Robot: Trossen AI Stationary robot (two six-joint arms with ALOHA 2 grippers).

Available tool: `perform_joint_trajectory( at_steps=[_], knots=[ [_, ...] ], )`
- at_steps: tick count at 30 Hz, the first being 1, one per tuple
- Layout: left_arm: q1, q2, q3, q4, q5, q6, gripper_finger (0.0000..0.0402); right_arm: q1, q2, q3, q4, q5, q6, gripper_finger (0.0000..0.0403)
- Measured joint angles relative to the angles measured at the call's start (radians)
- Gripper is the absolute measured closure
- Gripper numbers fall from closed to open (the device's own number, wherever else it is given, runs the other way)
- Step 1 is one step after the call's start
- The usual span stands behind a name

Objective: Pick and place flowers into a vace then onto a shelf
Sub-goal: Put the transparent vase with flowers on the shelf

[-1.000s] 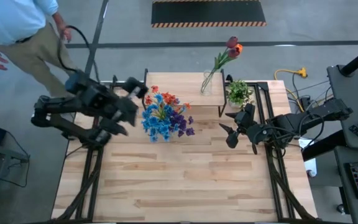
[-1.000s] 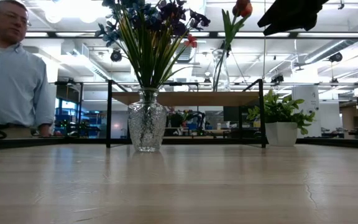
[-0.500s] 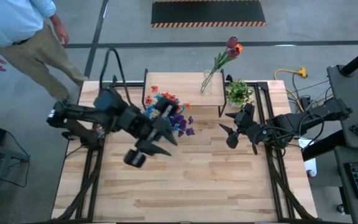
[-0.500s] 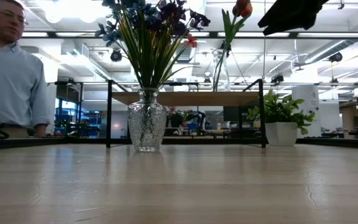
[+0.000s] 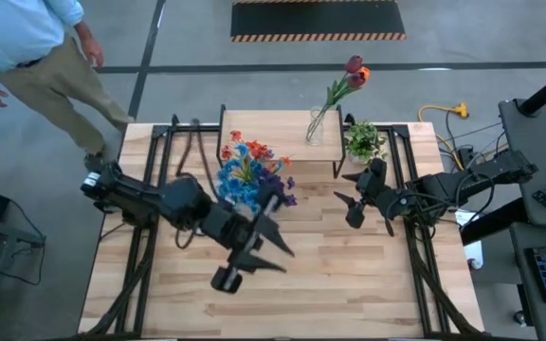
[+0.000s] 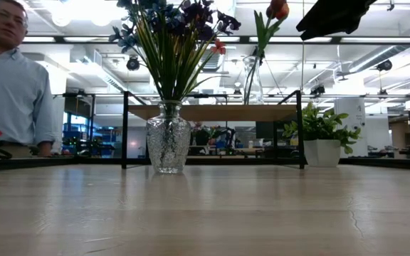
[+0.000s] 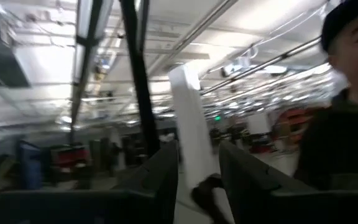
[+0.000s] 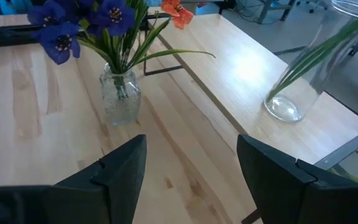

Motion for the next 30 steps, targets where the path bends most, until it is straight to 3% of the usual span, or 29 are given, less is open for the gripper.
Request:
perform_joint_trajectory(
  at_steps=[4,10,17,24,30],
  knots=[
    [-0.012,0.047,0.000,0.062,0.054,-0.139,0.0301,-0.001,0.000,0.000,0.009,-0.034,-0.022,0.0161],
    [-0.011,0.121,0.001,0.267,0.063,-0.176,0.0301,-0.001,0.000,0.000,0.054,-0.091,-0.038,0.0161],
    [-0.024,0.156,0.019,0.161,-0.010,-0.154,0.0301,-0.001,0.000,0.000,0.055,-0.123,-0.033,0.0161],
    [-0.111,0.129,0.023,-0.075,-0.386,0.013,0.0301,-0.001,0.000,0.000,0.053,-0.188,-0.014,0.0161],
    [-0.194,0.122,0.018,-0.116,-0.767,0.126,0.0301,-0.001,0.000,0.000,0.053,-0.221,-0.014,0.0161]
  ],
)
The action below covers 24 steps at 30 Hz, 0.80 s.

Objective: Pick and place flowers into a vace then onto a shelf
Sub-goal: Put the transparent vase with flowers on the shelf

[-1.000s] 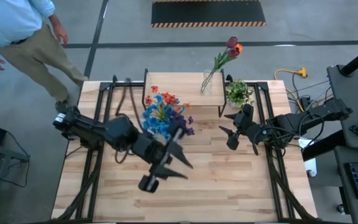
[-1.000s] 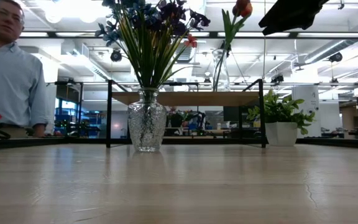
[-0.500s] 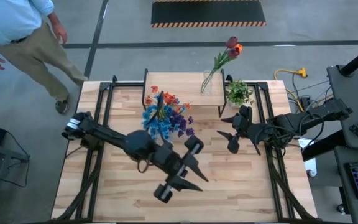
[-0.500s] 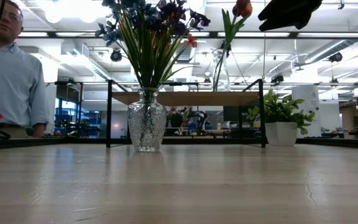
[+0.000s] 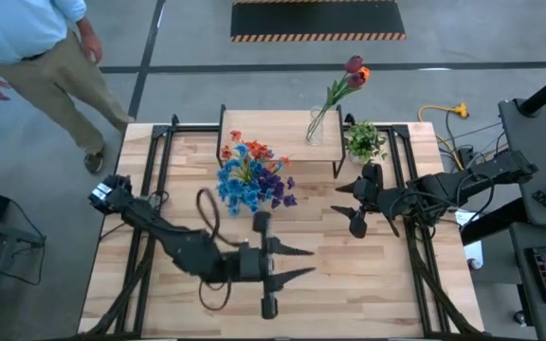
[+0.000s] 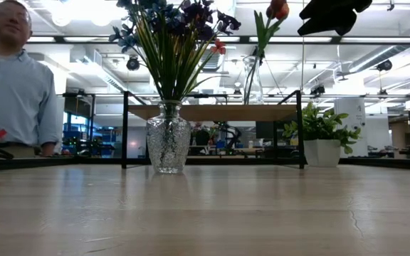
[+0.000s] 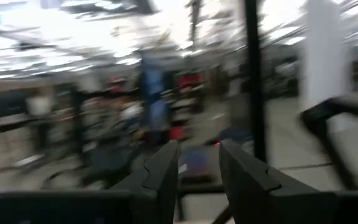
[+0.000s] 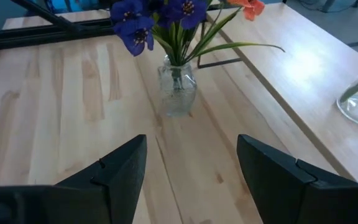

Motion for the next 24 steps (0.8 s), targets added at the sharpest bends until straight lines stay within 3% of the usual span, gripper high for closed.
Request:
perform_joint_trajectory(
  at_steps=[5,11,24],
  knots=[
    [-0.047,0.000,-0.035,-0.030,-0.223,0.013,0.0301,0.000,0.000,0.000,0.000,-0.002,-0.005,0.0161],
    [-0.096,0.000,-0.079,-0.032,-0.304,-0.001,0.0301,0.000,0.000,0.000,0.000,-0.002,-0.008,0.0161],
    [-0.223,0.001,-0.247,-0.101,-0.843,-0.237,0.0301,0.000,0.000,-0.010,0.003,-0.042,-0.024,0.0161]
  ],
)
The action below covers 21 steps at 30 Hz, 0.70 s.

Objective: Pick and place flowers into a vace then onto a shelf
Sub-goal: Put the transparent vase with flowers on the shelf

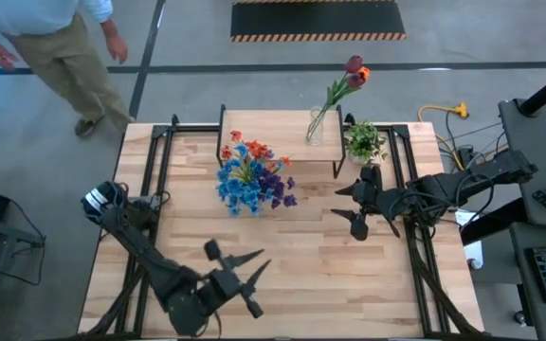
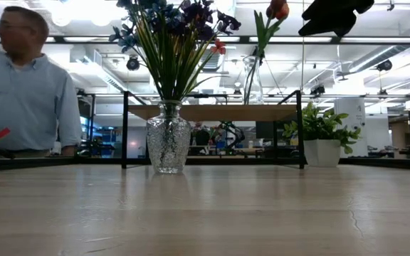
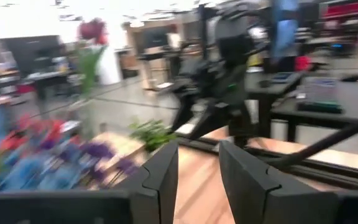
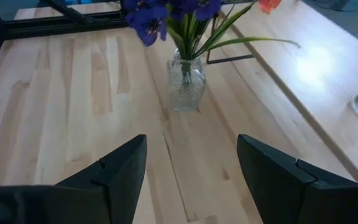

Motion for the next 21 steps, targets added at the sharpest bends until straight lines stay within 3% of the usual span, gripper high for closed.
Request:
perform_joint_trajectory(
  at_steps=[4,12,21],
  knots=[
    [-0.035,0.011,-0.075,-0.002,-0.148,-0.061,0.0301,0.000,0.000,-0.020,-0.001,-0.009,0.004,0.0161],
    [-0.016,0.011,-0.207,0.021,-0.154,-0.191,0.0301,0.000,-0.001,-0.054,0.000,-0.031,0.045,0.0161],
    [0.004,0.011,-0.303,0.029,-0.154,-0.197,0.0301,0.002,-0.001,-0.055,0.009,-0.037,0.049,0.0161]
  ],
)
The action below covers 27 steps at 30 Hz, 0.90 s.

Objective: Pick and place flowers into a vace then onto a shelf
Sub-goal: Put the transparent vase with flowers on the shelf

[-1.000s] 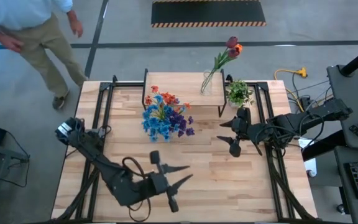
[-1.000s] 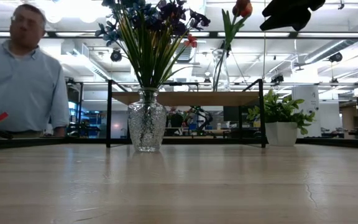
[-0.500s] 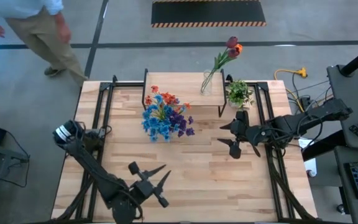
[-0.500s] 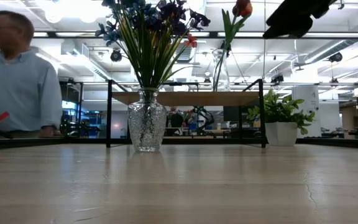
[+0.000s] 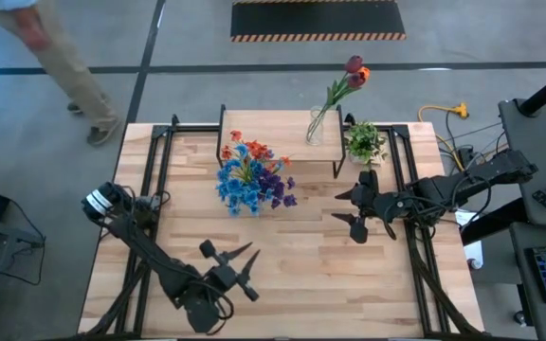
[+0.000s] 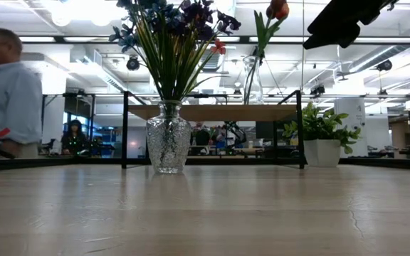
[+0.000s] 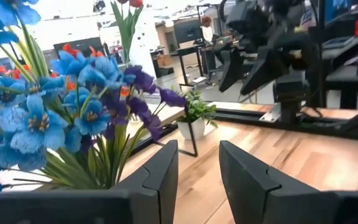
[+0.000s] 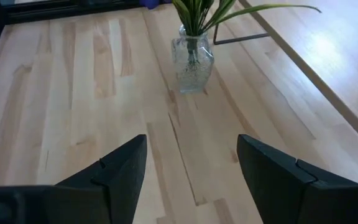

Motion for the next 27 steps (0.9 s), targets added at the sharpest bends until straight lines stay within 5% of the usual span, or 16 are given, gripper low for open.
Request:
perform_joint_trajectory(
  at_steps=[6,27],
  knots=[
    [0.008,0.000,-0.063,0.006,0.000,-0.024,0.0301,0.000,0.000,0.000,0.002,0.000,0.000,0.0161],
    [0.051,-0.010,-0.296,0.005,0.002,-0.549,0.0301,0.000,0.001,0.000,0.004,-0.028,0.004,0.0161]
  ],
)
